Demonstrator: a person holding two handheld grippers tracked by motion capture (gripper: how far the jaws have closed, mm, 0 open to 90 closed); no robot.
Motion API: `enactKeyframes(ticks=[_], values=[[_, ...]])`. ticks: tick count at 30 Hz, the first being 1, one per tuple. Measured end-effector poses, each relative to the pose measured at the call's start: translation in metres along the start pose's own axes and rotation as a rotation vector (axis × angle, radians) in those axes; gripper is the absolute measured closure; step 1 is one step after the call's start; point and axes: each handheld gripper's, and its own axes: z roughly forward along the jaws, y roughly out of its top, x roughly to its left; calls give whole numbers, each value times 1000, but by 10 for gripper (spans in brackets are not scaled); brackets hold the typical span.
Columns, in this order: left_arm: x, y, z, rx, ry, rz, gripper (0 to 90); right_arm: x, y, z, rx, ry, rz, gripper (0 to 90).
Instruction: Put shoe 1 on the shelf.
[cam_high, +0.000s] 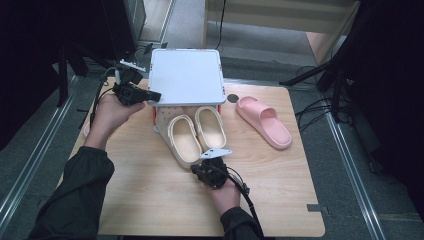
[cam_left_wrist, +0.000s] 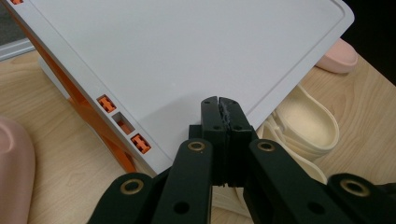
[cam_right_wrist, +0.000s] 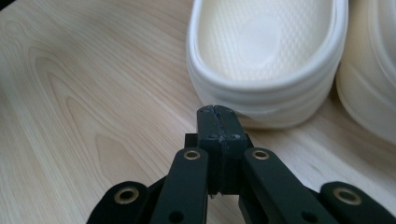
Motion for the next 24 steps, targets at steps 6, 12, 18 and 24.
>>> enactKeyframes(ticks=[6,12,18,24], values=[[1,0,0,-1,-3,-8,896,8,15,8,-8,6,-14,900],[1,0,0,-2,-11,-12,896,5,31,17,-30,15,-5,900],[2,0,0,-3,-12,-17,896,7,49,33,-15,-27,-33,900],[4,-1,0,-8,-26,-38,896,6,67,50,-22,-58,-46,900]])
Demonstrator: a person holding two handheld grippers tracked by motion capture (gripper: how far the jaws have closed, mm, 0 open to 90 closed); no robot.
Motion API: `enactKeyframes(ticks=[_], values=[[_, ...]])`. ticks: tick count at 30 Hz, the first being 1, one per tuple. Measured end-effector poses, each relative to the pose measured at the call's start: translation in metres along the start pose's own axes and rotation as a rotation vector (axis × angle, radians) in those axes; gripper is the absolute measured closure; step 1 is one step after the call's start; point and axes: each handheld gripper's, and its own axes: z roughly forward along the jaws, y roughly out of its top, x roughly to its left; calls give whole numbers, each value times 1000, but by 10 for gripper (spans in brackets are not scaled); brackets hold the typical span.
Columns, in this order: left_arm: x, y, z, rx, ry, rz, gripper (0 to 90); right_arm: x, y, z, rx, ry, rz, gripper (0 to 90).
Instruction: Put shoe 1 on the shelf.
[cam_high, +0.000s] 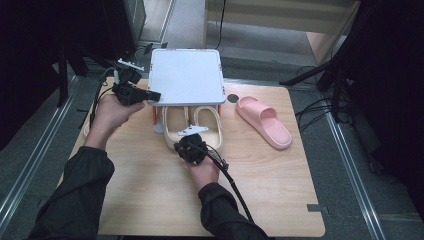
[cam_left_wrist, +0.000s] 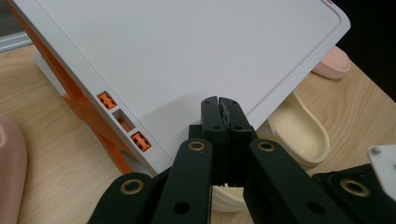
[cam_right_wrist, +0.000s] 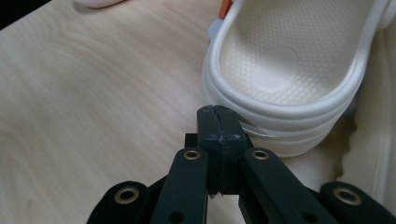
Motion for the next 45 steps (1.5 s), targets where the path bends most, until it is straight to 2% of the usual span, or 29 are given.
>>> enactKeyframes(ticks=[1,3,5,14,17,19,28,30,33,41,45], values=[[0,0,0,0,1,1,896,0,3,3,-3,-13,-12,900],[0,0,0,1,0,2,896,-2,8,10,-2,-9,2,900],[0,0,0,1,2,2,896,-4,12,15,-14,-25,7,900],[-1,0,0,3,11,-3,896,-15,32,41,-59,-66,79,900],[0,0,-1,1,9,2,896,-18,33,45,-69,-40,110,900],[0,0,0,-1,7,0,896,-17,32,43,-59,-50,96,900],[-2,0,0,-1,20,1,896,-11,23,3,-87,-11,46,900],[-2,0,0,-2,22,0,896,-12,19,-4,-84,11,69,900],[-2,-1,0,-4,21,1,896,-13,13,-12,-87,13,65,900],[-1,-1,0,-5,16,3,895,-24,-20,-52,-81,33,64,889],[-2,-1,0,-6,20,-3,895,-31,-33,-69,-68,13,64,897]])
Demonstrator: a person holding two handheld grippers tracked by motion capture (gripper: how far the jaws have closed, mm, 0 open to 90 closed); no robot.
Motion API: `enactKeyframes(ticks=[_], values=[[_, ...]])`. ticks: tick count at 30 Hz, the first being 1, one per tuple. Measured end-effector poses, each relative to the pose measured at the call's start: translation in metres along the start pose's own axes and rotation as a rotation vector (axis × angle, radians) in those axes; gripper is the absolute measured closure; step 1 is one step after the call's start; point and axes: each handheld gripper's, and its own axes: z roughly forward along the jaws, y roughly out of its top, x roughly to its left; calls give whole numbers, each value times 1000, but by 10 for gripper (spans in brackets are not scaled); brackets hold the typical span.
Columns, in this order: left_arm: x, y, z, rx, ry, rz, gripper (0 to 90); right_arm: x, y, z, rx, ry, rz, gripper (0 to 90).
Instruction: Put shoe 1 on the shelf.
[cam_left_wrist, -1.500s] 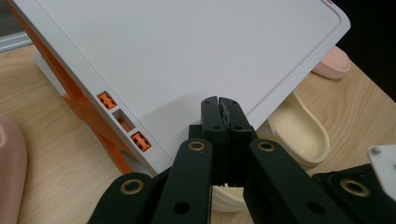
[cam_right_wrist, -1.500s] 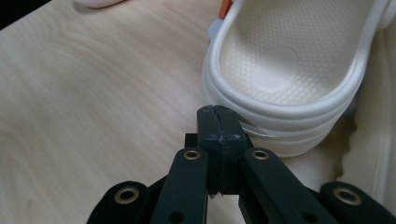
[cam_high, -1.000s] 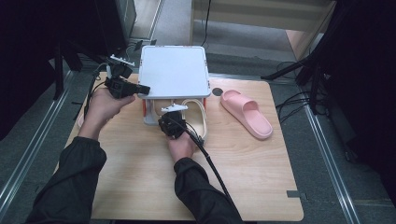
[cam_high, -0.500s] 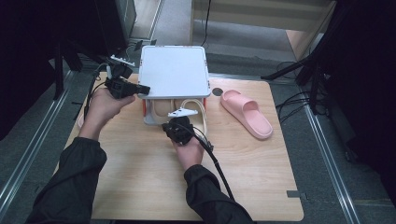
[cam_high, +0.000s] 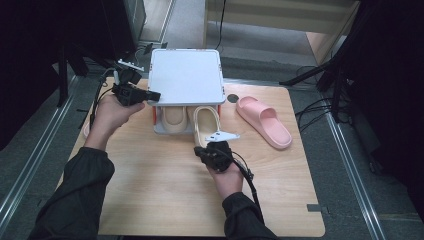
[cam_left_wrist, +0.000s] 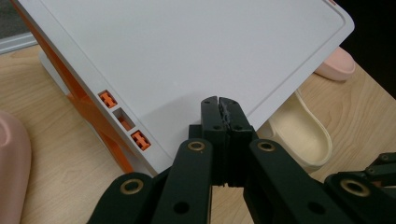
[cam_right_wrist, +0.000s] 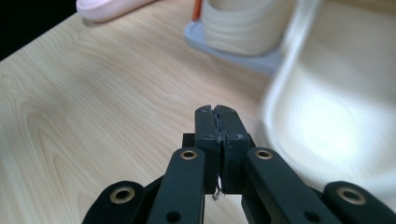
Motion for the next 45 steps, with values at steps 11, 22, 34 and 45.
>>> enactKeyframes(ticks=[11,22,34,45], values=[[-1,0,0,-1,4,-1,895,-26,-22,-18,41,-38,40,900],[-1,0,0,-1,9,8,895,-36,-16,-4,49,-64,36,900],[1,-1,0,-3,-7,8,893,-44,20,37,19,-84,44,900],[2,-1,0,-4,-14,4,890,-55,29,56,-30,-119,75,900]])
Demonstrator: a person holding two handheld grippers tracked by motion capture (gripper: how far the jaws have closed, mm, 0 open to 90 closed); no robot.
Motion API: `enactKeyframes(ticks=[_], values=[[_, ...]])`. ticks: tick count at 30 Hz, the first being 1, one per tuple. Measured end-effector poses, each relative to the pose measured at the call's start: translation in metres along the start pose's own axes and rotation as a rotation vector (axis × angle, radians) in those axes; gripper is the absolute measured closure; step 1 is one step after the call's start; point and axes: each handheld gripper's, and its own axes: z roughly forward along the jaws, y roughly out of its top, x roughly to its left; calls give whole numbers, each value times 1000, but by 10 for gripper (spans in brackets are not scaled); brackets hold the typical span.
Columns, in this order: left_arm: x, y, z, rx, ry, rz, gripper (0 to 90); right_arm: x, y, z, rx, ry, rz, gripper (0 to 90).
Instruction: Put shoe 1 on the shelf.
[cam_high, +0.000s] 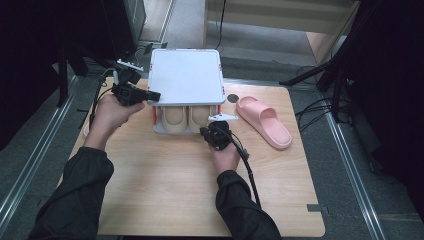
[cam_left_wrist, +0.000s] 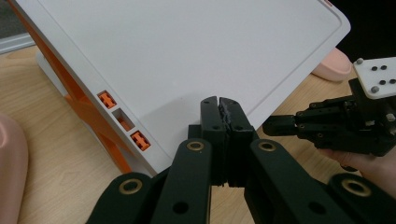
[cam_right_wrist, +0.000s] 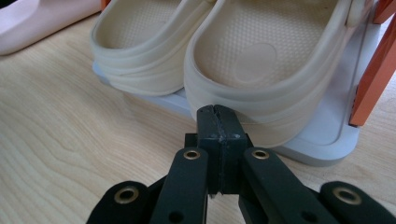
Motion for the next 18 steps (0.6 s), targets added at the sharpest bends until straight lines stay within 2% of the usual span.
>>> enactKeyframes(ticks=[2,4,6,8,11,12,14,15,16,17,18], values=[[0,0,0,0,1,2,888,-1,1,-1,-1,-6,1,900],[-1,0,-1,-2,31,12,888,-1,0,-5,-1,5,13,900],[0,0,-2,-4,40,14,888,0,-2,-9,1,21,21,900],[0,0,-2,-7,30,4,871,5,-7,-20,8,34,-11,900],[0,0,-2,-5,30,4,844,7,-10,-30,11,45,-16,900],[-2,1,-3,0,36,10,842,7,-13,-39,5,67,-5,897],[-3,1,-4,10,46,18,833,7,-14,-43,7,79,-9,898],[-4,2,-6,25,52,25,800,10,-15,-53,23,82,-28,898],[-4,2,-6,25,52,25,782,10,-15,-53,23,82,-28,898],[-4,2,-9,26,44,16,769,10,-15,-63,14,117,-16,882],[-4,2,-9,26,44,16,753,10,-15,-63,14,117,-16,882]])
